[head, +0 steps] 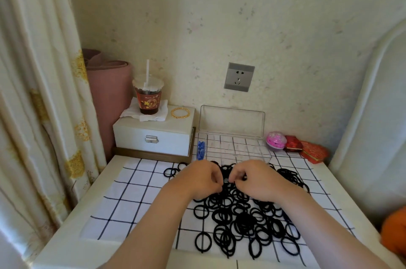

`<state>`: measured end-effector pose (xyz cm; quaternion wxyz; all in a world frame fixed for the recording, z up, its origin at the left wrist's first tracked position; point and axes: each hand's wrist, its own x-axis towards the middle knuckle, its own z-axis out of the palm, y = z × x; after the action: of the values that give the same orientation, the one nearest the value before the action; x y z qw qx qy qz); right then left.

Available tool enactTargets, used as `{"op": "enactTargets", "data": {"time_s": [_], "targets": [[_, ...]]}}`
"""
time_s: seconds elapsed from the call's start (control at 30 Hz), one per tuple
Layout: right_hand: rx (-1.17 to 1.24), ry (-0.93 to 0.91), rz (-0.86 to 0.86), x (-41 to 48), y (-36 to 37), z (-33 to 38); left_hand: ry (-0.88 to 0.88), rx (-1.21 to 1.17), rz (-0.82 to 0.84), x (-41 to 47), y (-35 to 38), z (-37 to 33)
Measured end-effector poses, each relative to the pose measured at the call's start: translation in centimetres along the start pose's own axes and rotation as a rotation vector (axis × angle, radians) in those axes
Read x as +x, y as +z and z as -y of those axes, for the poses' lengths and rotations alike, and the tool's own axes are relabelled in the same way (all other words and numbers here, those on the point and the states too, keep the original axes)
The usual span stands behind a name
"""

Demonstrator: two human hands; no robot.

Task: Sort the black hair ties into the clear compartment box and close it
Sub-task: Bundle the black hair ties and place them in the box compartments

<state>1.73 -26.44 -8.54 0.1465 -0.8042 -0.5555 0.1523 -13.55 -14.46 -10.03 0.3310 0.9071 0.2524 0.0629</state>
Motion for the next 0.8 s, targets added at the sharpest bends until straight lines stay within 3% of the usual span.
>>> {"op": "enactTargets", "data": {"time_s": [0.1,0.23,0.47,0.63,0.8], "targets": [[0.032,0.044,0.153,-2.5,0.2,-0.8,0.022,-0.032,0.174,-1.6,0.9,-0.9],[-0.013,0.028,0.278,-3.6,0.8,-1.8,0.038,0.131,0.336,-2.5,2.4,-1.7],[-0.196,-0.104,0.246,-2.3,1.7,-2.3,0.004,0.294,0.275,-1.2,3.9,-1.9],[-0.244,-0.091,0.268,-1.0,1.5,-2.7,-0.034,0.354,0.179,0.4,3.5,-1.5],[-0.157,-0.072,0.239,0.3,1.1,-3.8,-0.056,0.301,0.166,1.6,2.9,-1.3]]}}
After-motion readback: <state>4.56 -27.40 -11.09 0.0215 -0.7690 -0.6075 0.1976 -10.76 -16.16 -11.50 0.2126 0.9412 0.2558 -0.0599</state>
